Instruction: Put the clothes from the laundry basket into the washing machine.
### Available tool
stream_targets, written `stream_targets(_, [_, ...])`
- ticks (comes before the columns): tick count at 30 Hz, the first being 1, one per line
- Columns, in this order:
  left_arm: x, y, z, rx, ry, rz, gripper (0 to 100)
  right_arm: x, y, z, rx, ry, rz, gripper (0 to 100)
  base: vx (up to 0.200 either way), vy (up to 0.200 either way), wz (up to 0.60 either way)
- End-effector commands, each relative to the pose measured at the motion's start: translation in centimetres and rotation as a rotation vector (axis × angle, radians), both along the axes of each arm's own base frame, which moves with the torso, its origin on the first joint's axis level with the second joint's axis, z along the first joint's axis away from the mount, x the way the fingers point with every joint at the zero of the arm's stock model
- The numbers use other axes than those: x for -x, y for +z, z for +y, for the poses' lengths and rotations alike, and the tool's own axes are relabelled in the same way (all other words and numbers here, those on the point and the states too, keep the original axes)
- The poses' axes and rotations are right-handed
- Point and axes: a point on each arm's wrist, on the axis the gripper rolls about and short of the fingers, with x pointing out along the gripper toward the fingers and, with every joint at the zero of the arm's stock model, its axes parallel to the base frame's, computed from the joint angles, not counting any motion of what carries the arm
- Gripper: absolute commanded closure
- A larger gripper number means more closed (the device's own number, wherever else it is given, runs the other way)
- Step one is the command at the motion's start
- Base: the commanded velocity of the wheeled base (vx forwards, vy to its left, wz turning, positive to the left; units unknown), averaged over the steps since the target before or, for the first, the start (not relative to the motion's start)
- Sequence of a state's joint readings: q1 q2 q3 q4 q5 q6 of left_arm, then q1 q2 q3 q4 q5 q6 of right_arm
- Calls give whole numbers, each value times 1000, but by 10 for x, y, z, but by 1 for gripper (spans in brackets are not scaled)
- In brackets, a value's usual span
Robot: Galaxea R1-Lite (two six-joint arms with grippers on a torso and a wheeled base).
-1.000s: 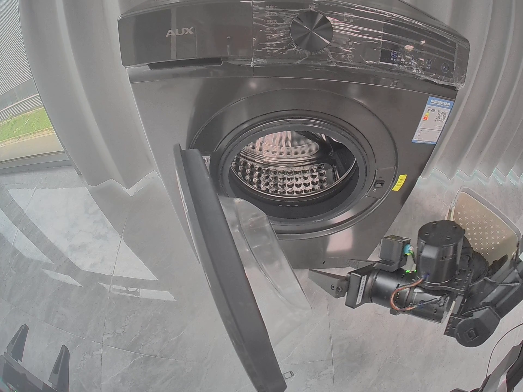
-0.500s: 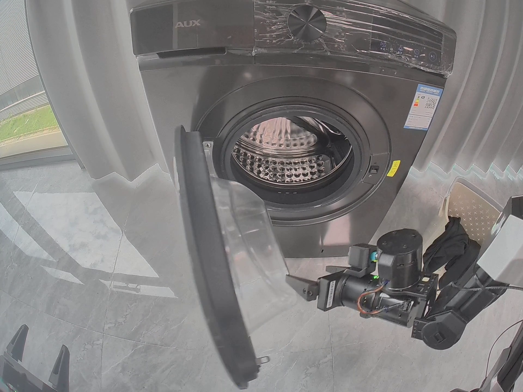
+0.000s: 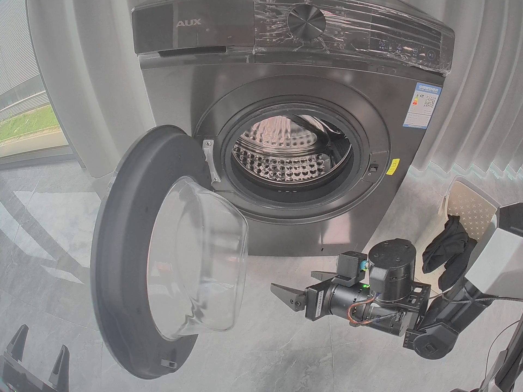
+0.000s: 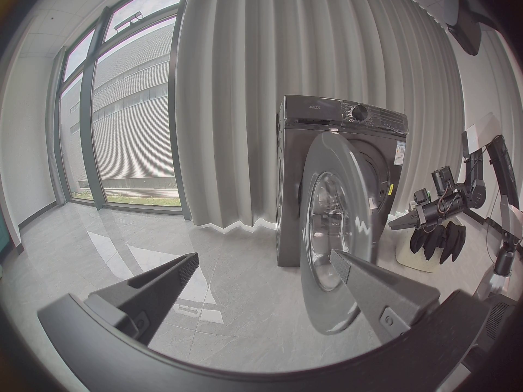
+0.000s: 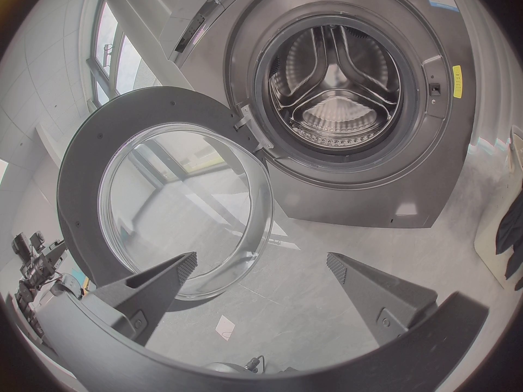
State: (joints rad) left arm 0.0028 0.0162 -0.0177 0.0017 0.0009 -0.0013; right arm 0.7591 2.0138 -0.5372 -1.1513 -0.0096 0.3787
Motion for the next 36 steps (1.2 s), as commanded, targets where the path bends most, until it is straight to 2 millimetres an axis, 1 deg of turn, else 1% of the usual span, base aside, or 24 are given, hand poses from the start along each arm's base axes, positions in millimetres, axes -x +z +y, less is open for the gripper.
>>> stream_targets(1, [0, -5, 0, 0, 1, 0, 0, 0, -3, 3, 3, 5, 3, 0, 0, 0, 0])
stream_targets(11, [0, -5, 0, 2, -1, 0, 0, -2, -10, 7, -4, 9, -7, 0, 0, 0, 0])
stream_targets(18, [0, -5, 0, 3, -1, 0, 0, -2, -9, 7, -6, 10, -7, 0, 0, 0, 0])
stream_targets(23, [0, -5, 0, 3, -1, 0, 0, 4, -5, 4, 6, 19, -21, 0, 0, 0, 0])
stream_targets(24, [0, -5, 0, 3, -1, 0, 0, 8, 0, 1, 10, 25, -37, 0, 0, 0, 0])
stream_targets(25, [0, -5, 0, 3, 1, 0, 0, 9, 0, 0, 11, 26, -40, 0, 0, 0, 0])
stream_targets(26, [0, -5, 0, 2, 1, 0, 0, 17, 10, -6, 17, 36, -69, 0, 0, 0, 0])
stream_targets(28, [0, -5, 0, 2, 1, -2, 0, 27, 18, -18, 31, 43, -101, 0, 0, 0, 0])
stream_targets(30, [0, -5, 0, 2, 1, -2, 0, 35, 27, -30, 35, 37, -127, 0, 0, -200, 0])
stream_targets(32, [0, -5, 0, 2, 1, -2, 0, 41, 33, -38, 32, 31, -140, 0, 0, -200, 0])
stream_targets(33, [0, -5, 0, 2, 1, -2, 0, 43, 33, -40, 31, 29, -141, 0, 0, -200, 0])
stream_targets(36, [0, -5, 0, 2, 1, -2, 0, 51, 37, -54, 41, 14, -151, 0, 0, -200, 0])
